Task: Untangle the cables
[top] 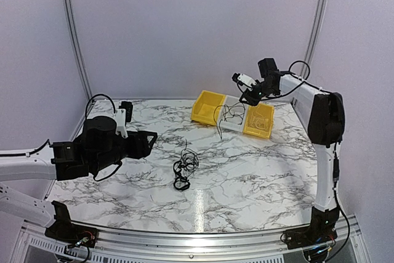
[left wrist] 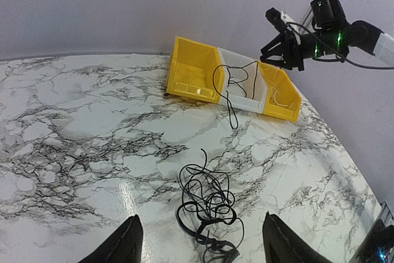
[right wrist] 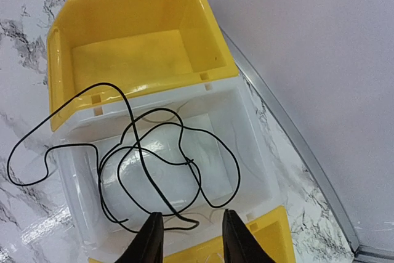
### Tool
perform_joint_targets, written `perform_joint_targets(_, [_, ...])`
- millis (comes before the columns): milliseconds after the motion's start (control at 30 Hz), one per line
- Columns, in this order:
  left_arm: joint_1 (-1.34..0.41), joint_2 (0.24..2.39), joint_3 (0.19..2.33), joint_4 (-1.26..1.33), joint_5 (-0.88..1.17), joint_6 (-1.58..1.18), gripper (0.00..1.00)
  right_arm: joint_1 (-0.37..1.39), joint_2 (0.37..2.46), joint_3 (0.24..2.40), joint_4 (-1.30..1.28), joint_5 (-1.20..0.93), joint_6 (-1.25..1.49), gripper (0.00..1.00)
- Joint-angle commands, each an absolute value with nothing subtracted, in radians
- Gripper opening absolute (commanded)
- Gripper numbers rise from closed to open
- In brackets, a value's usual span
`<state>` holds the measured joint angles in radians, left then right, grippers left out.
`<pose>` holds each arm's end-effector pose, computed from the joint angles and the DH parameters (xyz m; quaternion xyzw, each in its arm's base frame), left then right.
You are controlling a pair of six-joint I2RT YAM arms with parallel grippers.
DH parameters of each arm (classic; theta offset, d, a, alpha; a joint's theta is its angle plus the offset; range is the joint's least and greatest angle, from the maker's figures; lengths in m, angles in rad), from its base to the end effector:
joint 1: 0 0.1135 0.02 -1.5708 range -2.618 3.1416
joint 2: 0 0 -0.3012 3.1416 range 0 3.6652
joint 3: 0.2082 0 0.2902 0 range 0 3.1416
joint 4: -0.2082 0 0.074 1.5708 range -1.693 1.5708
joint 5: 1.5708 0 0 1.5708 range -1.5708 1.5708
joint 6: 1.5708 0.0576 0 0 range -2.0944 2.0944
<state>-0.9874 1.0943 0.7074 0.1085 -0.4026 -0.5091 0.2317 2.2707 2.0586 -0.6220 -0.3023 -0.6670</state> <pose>0.1783 -0.2292 0.2947 0.0683 0.7885 -0.2844 0.5410 0.5711 0.1524 0.2472 -0.4495 0.8072 0.0603 0.3779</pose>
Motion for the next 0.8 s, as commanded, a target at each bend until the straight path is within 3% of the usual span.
perform_joint_targets(0, [-0.988,1.096,0.687,0.157,-0.405,-0.499,0.7,0.24,2.151,2.032,-0.714,-0.285,-0.699,0.37])
perform_joint_targets(133, [-0.988,1.107,0.69,0.163,-0.397,-0.49,0.7,0.278,2.109,1.982,-0.749,-0.255,-0.744,0.43])
perform_joint_targets(333, [-0.988,1.126,0.707,0.167,-0.39,-0.477,0.7,0.361,2.077,1.911,-0.804,-0.323,-0.736,0.42])
perform_joint_targets(533, [-0.988,1.13,0.719,0.158,-0.382,-0.486,0.7,0.43,2.119,1.844,-0.839,-0.388,-0.667,0.49])
perform_joint_targets(767, [-0.988,1.109,0.711,0.133,-0.394,-0.511,0.7,0.456,2.204,1.897,-0.776,-0.328,-0.538,0.52])
